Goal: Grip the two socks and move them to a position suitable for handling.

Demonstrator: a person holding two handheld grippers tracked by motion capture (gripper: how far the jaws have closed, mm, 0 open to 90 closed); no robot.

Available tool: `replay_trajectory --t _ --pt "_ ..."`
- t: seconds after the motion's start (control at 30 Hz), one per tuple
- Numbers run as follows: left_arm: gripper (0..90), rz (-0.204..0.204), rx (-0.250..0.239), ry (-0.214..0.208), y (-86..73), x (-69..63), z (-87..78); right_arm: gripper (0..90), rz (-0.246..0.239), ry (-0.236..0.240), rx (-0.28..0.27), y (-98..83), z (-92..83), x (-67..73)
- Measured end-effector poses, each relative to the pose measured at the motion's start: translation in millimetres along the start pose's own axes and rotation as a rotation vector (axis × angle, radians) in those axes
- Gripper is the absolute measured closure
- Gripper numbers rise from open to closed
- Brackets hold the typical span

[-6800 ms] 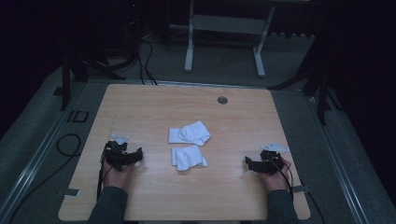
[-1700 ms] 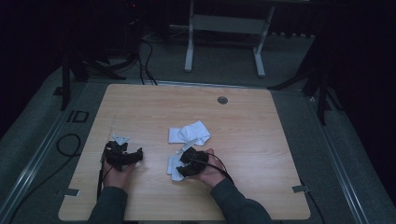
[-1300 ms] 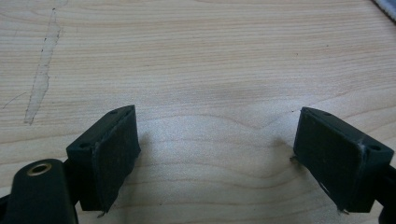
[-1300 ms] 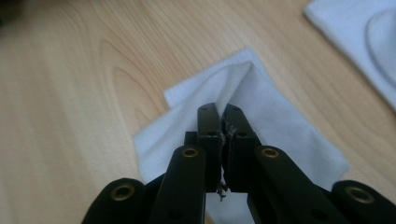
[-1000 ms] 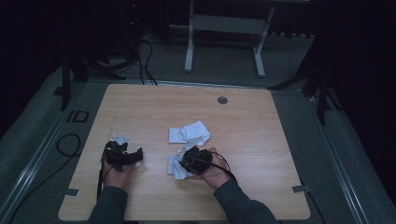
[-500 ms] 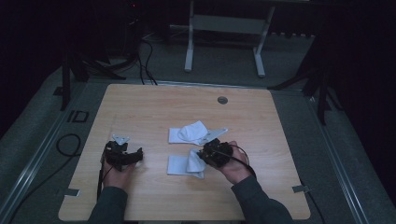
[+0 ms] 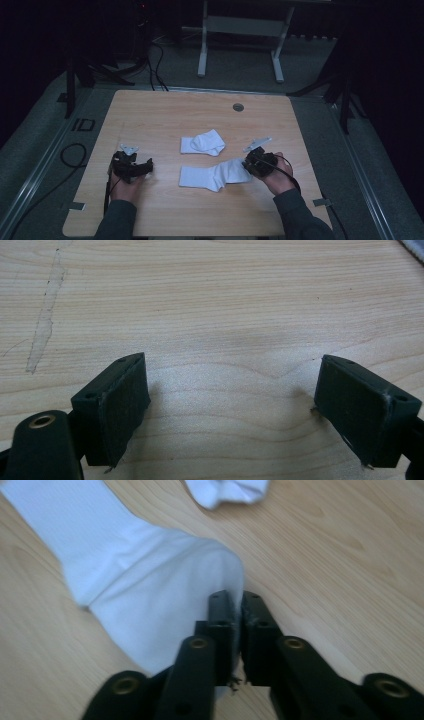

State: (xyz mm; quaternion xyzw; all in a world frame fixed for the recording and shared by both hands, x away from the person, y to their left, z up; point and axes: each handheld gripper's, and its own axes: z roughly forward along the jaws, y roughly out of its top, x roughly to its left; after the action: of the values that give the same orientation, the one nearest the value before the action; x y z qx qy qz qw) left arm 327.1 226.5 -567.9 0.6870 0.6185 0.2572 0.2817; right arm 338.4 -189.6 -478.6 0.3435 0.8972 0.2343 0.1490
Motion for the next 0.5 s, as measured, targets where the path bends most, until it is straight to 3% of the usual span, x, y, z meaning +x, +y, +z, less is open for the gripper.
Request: replay_trajectory --t 0.27,0.5 --pt "14.1 0.000 0.000 0.000 0.0 0.0 0.0 71.6 0.010 -0.031 -0.011 -4.4 -4.4 -5.4" --pt "14.2 0.000 0.001 -0.001 0.0 0.0 -0.1 80.2 -0.017 0.002 0.033 -12.1 11.6 3.8"
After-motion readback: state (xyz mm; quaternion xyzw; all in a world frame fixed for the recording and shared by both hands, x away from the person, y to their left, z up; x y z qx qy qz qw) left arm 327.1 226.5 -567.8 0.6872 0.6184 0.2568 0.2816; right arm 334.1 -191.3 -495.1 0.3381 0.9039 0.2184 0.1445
